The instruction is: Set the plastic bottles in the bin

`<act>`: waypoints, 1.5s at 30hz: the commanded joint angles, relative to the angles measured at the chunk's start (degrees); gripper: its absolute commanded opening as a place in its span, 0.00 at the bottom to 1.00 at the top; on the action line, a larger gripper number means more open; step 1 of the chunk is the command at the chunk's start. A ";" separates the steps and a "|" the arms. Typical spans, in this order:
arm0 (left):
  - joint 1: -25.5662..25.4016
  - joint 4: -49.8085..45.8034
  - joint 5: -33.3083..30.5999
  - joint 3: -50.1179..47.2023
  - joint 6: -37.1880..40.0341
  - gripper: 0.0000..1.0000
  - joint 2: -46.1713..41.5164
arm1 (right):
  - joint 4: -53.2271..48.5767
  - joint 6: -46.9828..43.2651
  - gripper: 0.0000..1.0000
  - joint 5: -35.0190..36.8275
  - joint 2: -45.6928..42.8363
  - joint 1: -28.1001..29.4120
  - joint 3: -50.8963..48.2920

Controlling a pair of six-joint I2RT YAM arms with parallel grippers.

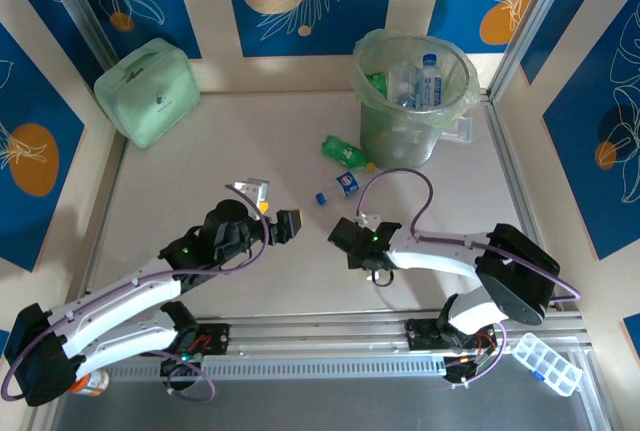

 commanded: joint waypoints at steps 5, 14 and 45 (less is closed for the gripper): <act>-0.51 0.83 -0.98 -0.52 0.16 0.92 -0.02 | -3.93 1.07 0.80 1.05 -1.44 0.84 1.34; -0.51 0.69 -0.73 -0.61 0.15 0.93 -0.85 | -5.34 -5.81 0.90 -0.89 -7.58 -4.43 3.22; -0.49 0.56 -0.28 -0.52 0.18 0.93 -1.05 | -3.11 -9.62 0.65 -5.09 0.34 -10.68 4.56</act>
